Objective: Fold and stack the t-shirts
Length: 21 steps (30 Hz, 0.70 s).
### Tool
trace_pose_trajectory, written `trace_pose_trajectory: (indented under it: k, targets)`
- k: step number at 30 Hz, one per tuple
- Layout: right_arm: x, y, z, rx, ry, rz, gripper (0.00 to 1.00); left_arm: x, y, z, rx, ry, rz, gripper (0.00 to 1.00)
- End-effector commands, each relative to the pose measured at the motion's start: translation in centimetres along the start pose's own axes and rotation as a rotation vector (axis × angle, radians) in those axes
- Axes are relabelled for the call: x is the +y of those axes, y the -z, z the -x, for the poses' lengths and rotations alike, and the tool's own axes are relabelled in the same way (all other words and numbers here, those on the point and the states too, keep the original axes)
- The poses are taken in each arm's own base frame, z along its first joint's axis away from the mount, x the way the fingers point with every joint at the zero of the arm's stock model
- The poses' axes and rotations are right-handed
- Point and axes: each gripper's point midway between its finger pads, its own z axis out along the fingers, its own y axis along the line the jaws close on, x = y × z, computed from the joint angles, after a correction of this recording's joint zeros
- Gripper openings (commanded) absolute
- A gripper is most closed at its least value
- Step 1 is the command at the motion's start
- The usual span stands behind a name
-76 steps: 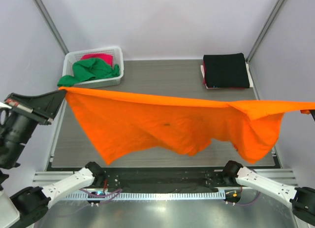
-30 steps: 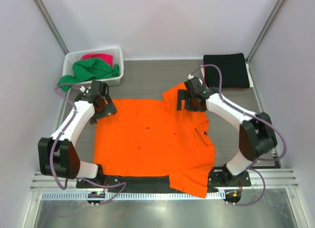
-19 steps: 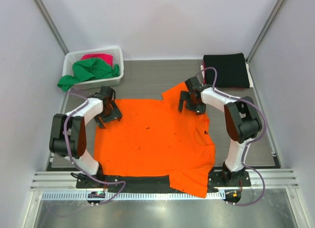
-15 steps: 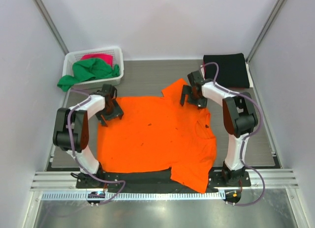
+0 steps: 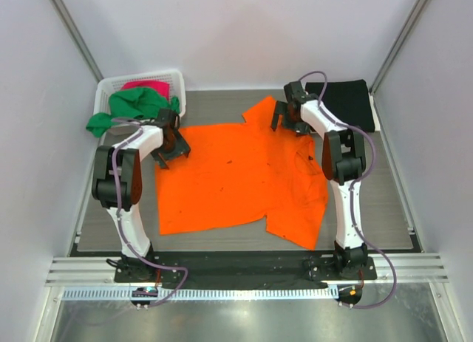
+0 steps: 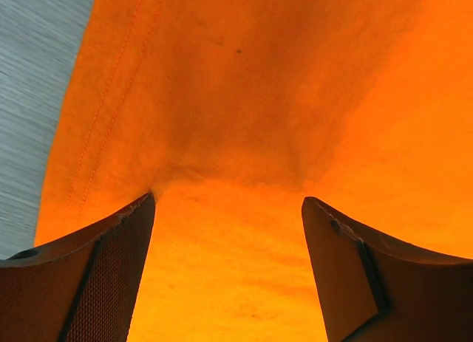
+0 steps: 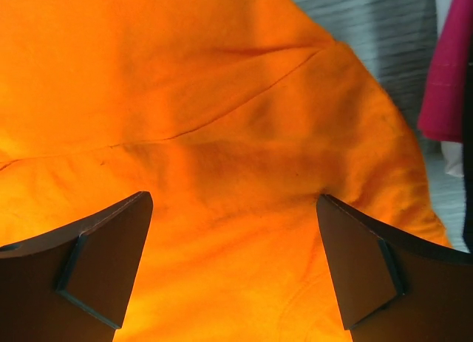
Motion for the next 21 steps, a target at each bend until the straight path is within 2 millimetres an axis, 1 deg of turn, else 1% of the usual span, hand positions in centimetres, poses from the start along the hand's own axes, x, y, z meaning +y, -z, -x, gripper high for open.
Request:
trace_pose_trajectory:
  k: [1, 2, 3, 4, 5, 6, 7, 8, 9, 10, 11, 12, 13, 14, 15, 16, 17, 18, 19, 20, 21]
  targets:
    - [0.4, 2.7, 1.0, 0.014, -0.001, 0.022, 0.99, -2.2, 2.9, 2.2, -0.053, 0.02, -0.089, 0.82]
    - [0.9, 3.4, 0.8, 0.019, -0.005, 0.044, 1.0, -2.0, 4.8, 2.6, -0.07, 0.006, -0.091, 0.82]
    - [0.8, 3.8, 0.2, 0.03, -0.004, 0.046, 1.0, -2.0, 6.0, 3.2, -0.09, 0.003, -0.098, 0.82]
    - [1.2, 5.5, 0.7, 0.008, -0.004, 0.066, 1.0, -1.4, 7.3, 3.1, -0.096, -0.004, -0.089, 0.83]
    - [1.7, 6.4, 0.6, 0.002, 0.005, 0.081, 1.0, -1.1, 8.5, 3.2, -0.115, -0.013, -0.092, 0.83]
    - [2.0, 7.0, 0.2, 0.008, 0.011, 0.096, 1.0, -0.3, 10.9, 3.5, -0.164, -0.008, -0.098, 0.84]
    - [2.2, 7.9, 0.2, 0.0, 0.012, 0.104, 1.0, 0.4, 11.9, 3.3, -0.179, -0.01, -0.092, 0.84]
    - [2.5, 10.2, 0.7, -0.029, 0.017, 0.121, 1.0, 1.6, 12.6, 2.6, -0.173, -0.014, -0.072, 0.85]
    - [2.6, 10.8, -0.2, -0.018, 0.03, 0.121, 1.0, 3.1, 14.2, 1.7, -0.196, -0.002, -0.07, 0.85]
    - [2.6, 12.1, -0.4, -0.024, 0.033, 0.124, 0.99, 4.7, 14.6, 0.6, -0.188, 0.002, -0.033, 0.83]
    - [2.7, 14.6, -0.1, -0.064, 0.038, 0.14, 1.0, 5.9, 15.1, -0.4, -0.187, 0.017, -0.019, 0.82]
    - [2.5, 15.1, -1.9, -0.044, 0.049, 0.13, 1.0, 7.6, 14.4, -2.4, -0.156, 0.063, 0.022, 0.8]
    - [1.9, 15.9, -2.3, -0.063, 0.053, 0.104, 1.0, 9.0, 15.7, -3.4, -0.171, 0.08, 0.023, 0.79]
    - [1.6, 18.6, -2.3, -0.111, 0.047, 0.114, 1.0, 10.5, 15.0, -5.4, -0.14, 0.089, 0.061, 0.79]
    - [0.5, 18.1, -4.7, -0.075, 0.03, 0.077, 1.0, 11.3, 15.1, -6.4, -0.133, 0.104, 0.072, 0.8]
    - [-0.1, 18.5, -5.7, -0.088, 0.028, 0.048, 1.0, 11.9, 15.8, -7.1, -0.151, 0.15, 0.048, 0.81]
    - [-0.6, 19.3, -6.5, -0.099, 0.013, 0.046, 1.0, 12.8, 15.0, -8.8, -0.129, 0.148, 0.074, 0.82]
    - [-2.1, 20.0, -9.0, -0.091, 0.0, 0.038, 1.0, 13.1, 14.8, -9.5, -0.126, 0.157, 0.069, 0.88]
    - [-2.4, 20.7, -9.8, -0.109, -0.049, 0.056, 1.0, 13.1, 14.6, -10.1, -0.119, 0.185, 0.066, 0.89]
    - [-3.0, 21.0, -11.0, -0.105, -0.07, 0.062, 1.0, 13.8, 14.0, -11.5, -0.104, 0.185, 0.073, 0.9]
    - [-4.4, 21.7, -13.3, -0.108, -0.092, 0.071, 1.0, 14.1, 13.6, -12.3, -0.093, 0.207, 0.074, 0.9]
